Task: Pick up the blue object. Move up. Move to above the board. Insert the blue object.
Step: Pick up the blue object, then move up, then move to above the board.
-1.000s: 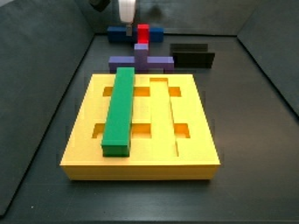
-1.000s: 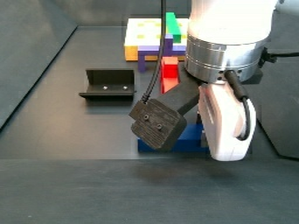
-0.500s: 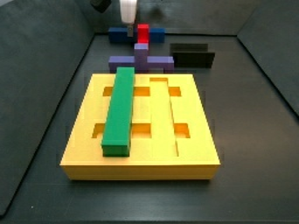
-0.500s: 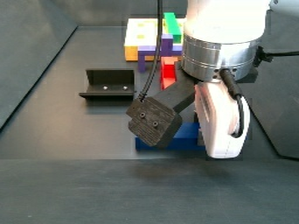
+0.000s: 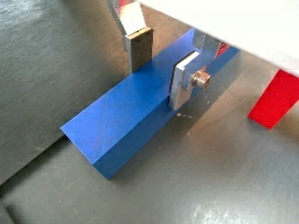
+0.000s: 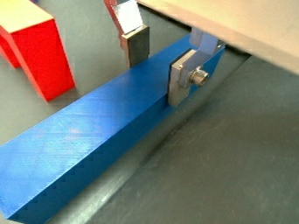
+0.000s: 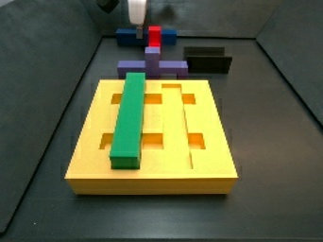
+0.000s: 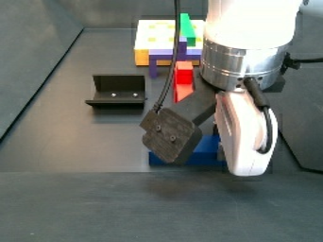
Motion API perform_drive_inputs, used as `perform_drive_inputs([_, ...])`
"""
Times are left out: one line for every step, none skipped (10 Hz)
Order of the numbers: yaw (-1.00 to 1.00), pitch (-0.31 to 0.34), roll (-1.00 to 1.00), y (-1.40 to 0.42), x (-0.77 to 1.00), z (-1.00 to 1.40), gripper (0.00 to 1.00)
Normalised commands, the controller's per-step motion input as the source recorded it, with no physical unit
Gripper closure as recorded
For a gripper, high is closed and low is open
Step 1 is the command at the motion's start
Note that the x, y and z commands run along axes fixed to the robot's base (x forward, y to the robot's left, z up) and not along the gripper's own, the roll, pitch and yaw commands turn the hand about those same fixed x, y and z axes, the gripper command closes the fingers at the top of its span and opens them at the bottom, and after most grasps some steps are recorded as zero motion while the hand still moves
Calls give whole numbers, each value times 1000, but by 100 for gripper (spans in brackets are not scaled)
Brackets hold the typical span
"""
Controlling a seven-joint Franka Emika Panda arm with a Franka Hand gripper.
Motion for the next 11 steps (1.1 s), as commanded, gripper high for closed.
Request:
perform_drive_inputs([0,0,0,0,0,0,100])
perform_drive_inputs([0,0,0,0,0,833,100])
perform_drive_inputs([-40,3,-17,-86,73,834,100])
perform_drive_inputs([-36,61,7,-65,3,621,100])
perform_drive_inputs([-1,76,56,-34,30,249,100])
perform_drive_inputs([0,0,0,0,0,1400,100])
perform_drive_inputs([0,9,-50,10,-21,1400,100])
perform_drive_inputs([-1,30,-9,-2,-47,1400,100])
perform_drive_inputs([1,24,37,-5,-14,1400,100])
perform_drive_inputs([2,48,-2,7,-1,1400,100])
perform_drive_inputs([-2,75,-2,16,-17,1400,100])
